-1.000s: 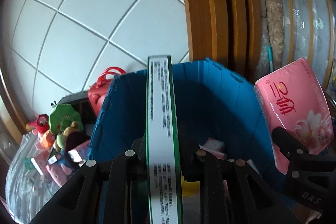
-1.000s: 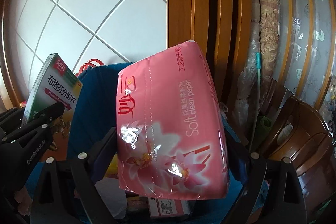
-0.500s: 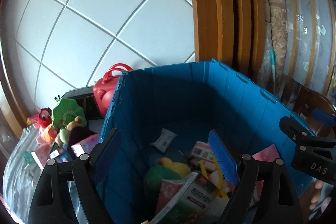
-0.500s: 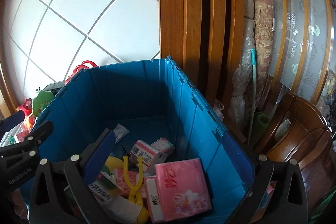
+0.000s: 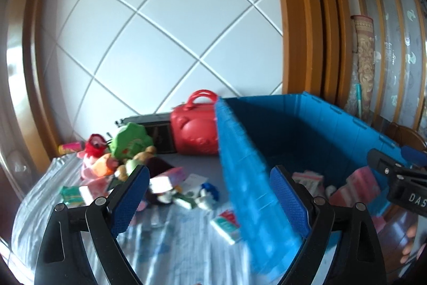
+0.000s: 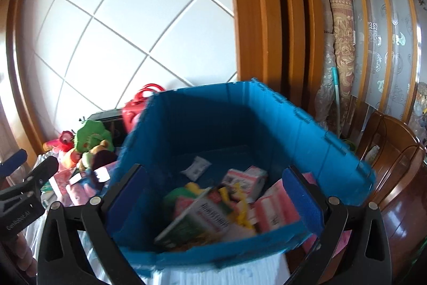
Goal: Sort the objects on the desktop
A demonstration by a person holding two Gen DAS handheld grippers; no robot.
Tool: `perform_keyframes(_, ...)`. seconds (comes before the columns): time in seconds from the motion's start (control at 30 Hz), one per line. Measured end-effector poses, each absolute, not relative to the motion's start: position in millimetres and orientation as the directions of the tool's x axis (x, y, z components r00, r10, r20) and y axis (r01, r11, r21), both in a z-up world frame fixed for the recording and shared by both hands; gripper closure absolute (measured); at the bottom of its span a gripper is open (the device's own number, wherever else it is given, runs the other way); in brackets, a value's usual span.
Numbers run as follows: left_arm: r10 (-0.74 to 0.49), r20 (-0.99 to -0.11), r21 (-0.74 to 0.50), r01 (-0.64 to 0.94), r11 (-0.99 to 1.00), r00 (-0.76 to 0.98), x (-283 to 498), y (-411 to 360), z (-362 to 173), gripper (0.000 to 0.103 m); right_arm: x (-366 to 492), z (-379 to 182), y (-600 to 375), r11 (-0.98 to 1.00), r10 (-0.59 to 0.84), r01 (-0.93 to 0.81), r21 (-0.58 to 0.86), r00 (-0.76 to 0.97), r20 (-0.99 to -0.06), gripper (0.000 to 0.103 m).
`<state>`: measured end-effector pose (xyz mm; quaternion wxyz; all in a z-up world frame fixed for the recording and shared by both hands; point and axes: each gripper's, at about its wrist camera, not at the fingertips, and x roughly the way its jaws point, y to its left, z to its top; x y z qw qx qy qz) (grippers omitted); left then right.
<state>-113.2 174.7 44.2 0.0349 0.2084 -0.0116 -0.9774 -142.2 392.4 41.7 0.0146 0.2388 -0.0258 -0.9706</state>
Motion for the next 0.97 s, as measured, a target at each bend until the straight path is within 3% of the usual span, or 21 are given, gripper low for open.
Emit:
perform_keyframes(0.2, -0.112, -0.426, 0.018, 0.116, -0.993, -0.898, -53, 76, 24, 0.010, -74, 29, 294, -0.998, -0.068, 0.062, 0.027, -0.887, -0.457, 0.000)
perform_keyframes(0.4, -0.078, -0.476, 0.000, 0.089, -0.996, -0.876, -20, 17, 19, 0.010, -29, 20, 228, -0.998, -0.024, 0.044, -0.032, -0.880, -0.474, 0.000)
perform_keyframes(0.97, -0.009, -0.495, -0.044, 0.036, -0.998, -0.869, 26, -8, 24, 0.010, 31, 29, 200, -0.997, 0.035, 0.001, -0.071, -0.870, -0.492, 0.000)
